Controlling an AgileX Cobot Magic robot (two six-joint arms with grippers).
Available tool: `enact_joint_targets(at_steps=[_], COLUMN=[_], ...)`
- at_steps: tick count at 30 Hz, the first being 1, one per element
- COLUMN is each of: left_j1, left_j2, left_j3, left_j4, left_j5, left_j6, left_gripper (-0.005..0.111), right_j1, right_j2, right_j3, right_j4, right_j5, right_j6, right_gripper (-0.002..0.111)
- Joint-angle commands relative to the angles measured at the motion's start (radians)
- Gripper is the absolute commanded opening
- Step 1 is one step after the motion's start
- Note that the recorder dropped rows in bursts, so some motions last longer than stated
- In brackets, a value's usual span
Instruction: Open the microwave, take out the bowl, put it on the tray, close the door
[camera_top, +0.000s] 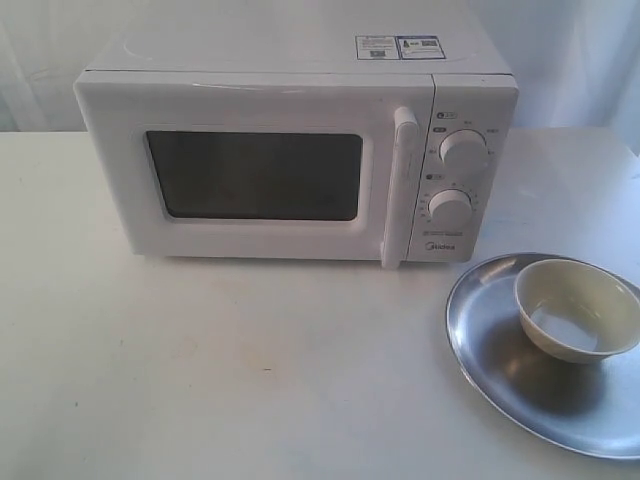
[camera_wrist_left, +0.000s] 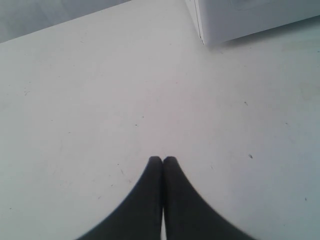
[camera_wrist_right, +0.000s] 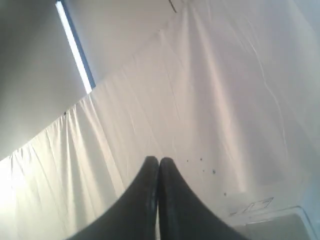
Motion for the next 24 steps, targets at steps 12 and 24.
enact_joint_targets(at_steps=[12, 24], left_j1=[-0.004, -0.004], left_j2=[-0.003, -0.003], left_j3=[0.002, 0.002], left_j4=[-0.004, -0.004], left_j5=[0.000, 0.000], left_j6=[-0.002, -0.002], left_gripper=[0.000, 0.000], right_j1=[-0.006, -0.006], right_j2=[0.000, 0.000], right_j3=[0.049, 0.049], right_j4=[0.403, 0.317], right_j5=[0.582, 0.849], right_j6=[-0.895, -1.061], right_gripper=[0.000, 0.000])
